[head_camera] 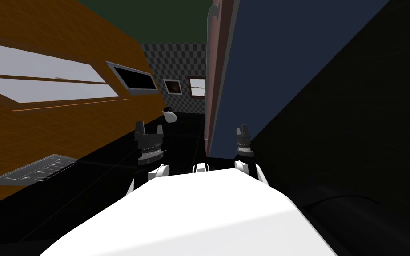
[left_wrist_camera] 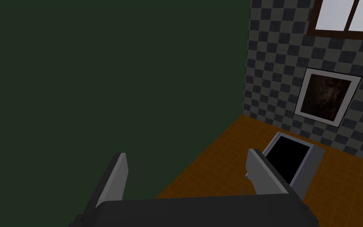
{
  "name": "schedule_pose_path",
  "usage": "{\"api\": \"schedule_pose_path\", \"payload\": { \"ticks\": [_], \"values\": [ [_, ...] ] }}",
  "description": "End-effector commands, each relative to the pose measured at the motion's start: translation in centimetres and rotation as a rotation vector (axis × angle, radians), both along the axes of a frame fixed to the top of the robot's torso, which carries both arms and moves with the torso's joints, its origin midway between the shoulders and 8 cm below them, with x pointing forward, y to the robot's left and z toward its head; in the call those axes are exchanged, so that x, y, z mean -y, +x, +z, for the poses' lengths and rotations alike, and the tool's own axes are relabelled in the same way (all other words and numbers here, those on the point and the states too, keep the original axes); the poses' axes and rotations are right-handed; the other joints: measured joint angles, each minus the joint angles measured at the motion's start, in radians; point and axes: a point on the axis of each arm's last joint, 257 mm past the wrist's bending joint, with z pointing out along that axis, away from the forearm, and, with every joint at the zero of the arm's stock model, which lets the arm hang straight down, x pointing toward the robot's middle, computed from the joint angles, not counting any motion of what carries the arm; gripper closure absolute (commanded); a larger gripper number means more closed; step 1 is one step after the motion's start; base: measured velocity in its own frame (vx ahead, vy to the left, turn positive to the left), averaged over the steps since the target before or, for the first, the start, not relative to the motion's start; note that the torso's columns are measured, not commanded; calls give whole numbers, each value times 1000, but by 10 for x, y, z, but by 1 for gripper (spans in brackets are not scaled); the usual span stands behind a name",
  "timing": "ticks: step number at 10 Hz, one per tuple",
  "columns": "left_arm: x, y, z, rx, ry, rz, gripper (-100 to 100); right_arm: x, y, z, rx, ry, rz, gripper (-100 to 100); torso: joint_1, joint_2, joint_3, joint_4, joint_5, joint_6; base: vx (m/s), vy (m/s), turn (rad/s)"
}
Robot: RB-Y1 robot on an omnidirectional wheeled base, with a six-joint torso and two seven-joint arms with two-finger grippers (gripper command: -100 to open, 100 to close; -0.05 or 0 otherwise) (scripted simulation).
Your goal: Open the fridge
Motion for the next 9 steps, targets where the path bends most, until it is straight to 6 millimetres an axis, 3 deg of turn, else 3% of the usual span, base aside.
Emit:
{"api": "schedule_pose_path", "payload": {
  "ticks": [1, 3, 4, 6, 9],
  "values": [
    [0, 0, 0, 0, 0, 0, 0, 18, -8, -14, -57, -116, -73, -100, -1, 0, 0, 0, 0, 0, 57, 81, 63],
    [0, 0, 0, 0, 0, 0, 0, 38, -17, -25, -107, -205, -146, -100, 0, 1, 0, 1, 0, 0, 71, 98, 82],
    [0, 0, 0, 0, 0, 0, 0, 38, -17, -25, -108, -214, -152, -100, 0, 1, 0, 1, 0, 0, 53, 73, 12],
    [0, 0, 0, 0, 0, 0, 0, 62, -29, -36, -164, -309, -235, -100, -2, 3, 1, 1, -1, 0, 53, 88, 69],
    [0, 0, 0, 0, 0, 0, 0, 75, -37, -41, -195, -380, -293, -100, -2, 1, 0, 1, -1, 0, 54, 59, 46]
  ]
}}
